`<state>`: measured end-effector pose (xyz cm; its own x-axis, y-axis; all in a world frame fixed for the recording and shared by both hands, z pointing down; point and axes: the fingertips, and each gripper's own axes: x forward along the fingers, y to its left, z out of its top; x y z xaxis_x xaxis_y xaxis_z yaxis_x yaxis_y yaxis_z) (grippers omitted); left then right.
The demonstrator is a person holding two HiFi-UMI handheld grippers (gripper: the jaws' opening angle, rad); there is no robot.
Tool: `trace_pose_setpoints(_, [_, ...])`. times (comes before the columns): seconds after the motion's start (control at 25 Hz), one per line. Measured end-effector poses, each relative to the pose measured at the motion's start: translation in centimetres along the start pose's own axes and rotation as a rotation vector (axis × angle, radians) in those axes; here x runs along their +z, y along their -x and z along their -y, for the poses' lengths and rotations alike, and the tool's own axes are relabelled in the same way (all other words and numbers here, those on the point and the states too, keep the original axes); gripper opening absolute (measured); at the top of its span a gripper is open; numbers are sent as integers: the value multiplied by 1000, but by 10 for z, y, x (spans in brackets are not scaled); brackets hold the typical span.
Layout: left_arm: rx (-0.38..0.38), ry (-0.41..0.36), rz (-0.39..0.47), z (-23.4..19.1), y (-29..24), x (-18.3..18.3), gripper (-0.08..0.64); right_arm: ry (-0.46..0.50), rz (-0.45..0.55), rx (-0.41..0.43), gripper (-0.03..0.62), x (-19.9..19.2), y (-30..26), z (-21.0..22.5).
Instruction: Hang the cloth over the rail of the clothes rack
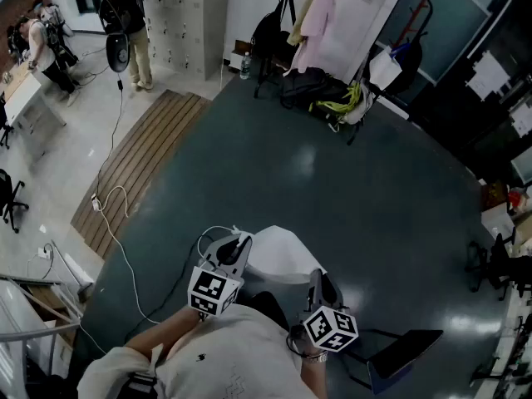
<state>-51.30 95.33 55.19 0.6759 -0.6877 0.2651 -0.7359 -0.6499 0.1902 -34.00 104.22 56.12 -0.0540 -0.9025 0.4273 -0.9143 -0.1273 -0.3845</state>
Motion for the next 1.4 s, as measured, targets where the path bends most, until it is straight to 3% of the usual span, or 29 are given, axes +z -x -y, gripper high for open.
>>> trace_pose_setpoints(0.24, [21, -5, -1, -26, 8, -3, 25, 0, -2, 1, 25, -10, -10, -15])
trace_pose_setpoints(0.64, [33, -18, -41, -33, -38, -2, 25, -4, -22, -7, 26, 6, -48, 12])
trace_pose_setpoints(1.04, [56, -49, -83, -34, -142, 17, 25, -15, -68, 20, 25, 57, -125, 71])
trace_pose_setpoints(1.4, [152, -24, -19, -20, -234, 68, 25, 36, -70, 111, 25, 141, -191, 126])
